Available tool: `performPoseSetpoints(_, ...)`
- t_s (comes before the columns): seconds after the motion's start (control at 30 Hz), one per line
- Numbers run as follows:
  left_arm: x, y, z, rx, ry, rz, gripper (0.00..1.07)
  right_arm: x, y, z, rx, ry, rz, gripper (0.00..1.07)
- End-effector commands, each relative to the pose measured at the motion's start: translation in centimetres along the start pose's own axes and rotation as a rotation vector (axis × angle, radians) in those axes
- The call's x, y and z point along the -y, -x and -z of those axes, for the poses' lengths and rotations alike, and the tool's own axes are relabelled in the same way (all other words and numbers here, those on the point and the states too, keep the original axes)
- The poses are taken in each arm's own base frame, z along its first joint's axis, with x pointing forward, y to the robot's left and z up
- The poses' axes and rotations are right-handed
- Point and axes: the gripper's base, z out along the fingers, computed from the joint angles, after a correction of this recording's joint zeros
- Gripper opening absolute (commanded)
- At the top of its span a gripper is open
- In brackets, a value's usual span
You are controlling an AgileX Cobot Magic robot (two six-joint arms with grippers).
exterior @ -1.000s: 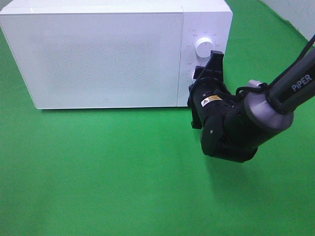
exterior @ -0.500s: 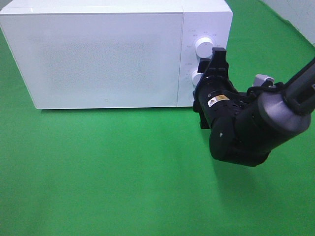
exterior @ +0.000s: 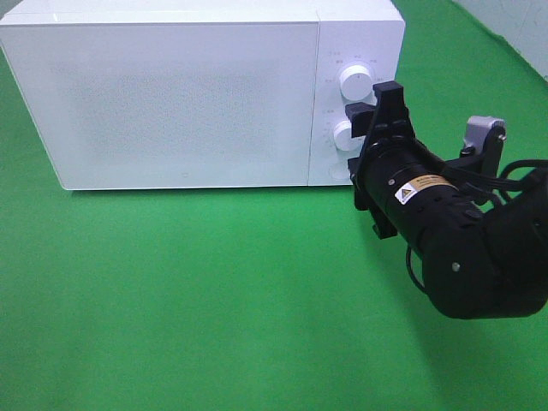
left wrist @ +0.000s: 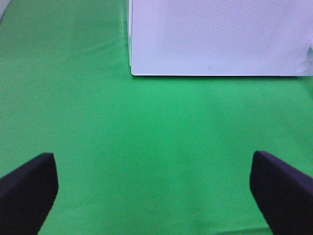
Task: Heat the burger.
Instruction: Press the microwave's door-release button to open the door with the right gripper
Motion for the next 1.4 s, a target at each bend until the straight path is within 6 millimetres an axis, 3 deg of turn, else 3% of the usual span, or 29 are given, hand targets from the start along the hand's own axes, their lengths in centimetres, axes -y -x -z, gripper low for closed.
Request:
performPoseSetpoints(0.03, 0.0, -0.2, 0.1, 0.013, -0.001, -0.002, 1.00, -1.0, 0.0, 1.7, -0.092, -0.022, 0.146, 0.67)
performPoseSetpoints(0.23, 0.0, -0.2, 0.1, 0.013, -0.001, -0.002, 1.00, -2.2, 0.1, 3.5, -0.192, -0.060, 0.334, 0.67)
performPoseSetpoints(0.43, 0.0, -0.2, 0.1, 0.013, -0.001, -0.002, 1.00, -4.3, 0.4, 5.5, -0.314, -0.049, 0.698, 0.67)
performPoseSetpoints(0.53, 0.0, -0.2, 0.1, 0.013, -0.001, -0.002, 1.00, -4.6, 0.5, 5.8, -0.323, -0.043, 0.740, 0.67)
performPoseSetpoints(0.57, 0.0, -0.2, 0.1, 0.013, -0.001, -0.002, 1.00, -5.1, 0.6, 6.8, -0.385, -0.035, 0.891, 0.67)
performPoseSetpoints(0.73, 0.0, -0.2, 0.1, 0.013, -0.001, -0.002, 1.00, -5.8, 0.7, 8.7, -0.515, -0.004, 1.133, 0.67)
performPoseSetpoints(0.97, 0.0, -0.2, 0.1, 0.013, -0.001, -0.002, 1.00, -6.1, 1.3, 11.1, -0.654, -0.034, 1.307, 0.67)
performPoseSetpoints(1.03, 0.0, -0.2, 0.1, 0.013, -0.001, -0.002, 1.00, -5.8, 2.1, 12.6, -0.736, -0.111, 1.365, 0.67)
performPoseSetpoints(1.4, 0.0, -0.2, 0.1, 0.013, -0.001, -0.002, 1.00, -6.2, 4.0, 16.4, -0.865, -0.267, 1.404, 0.67)
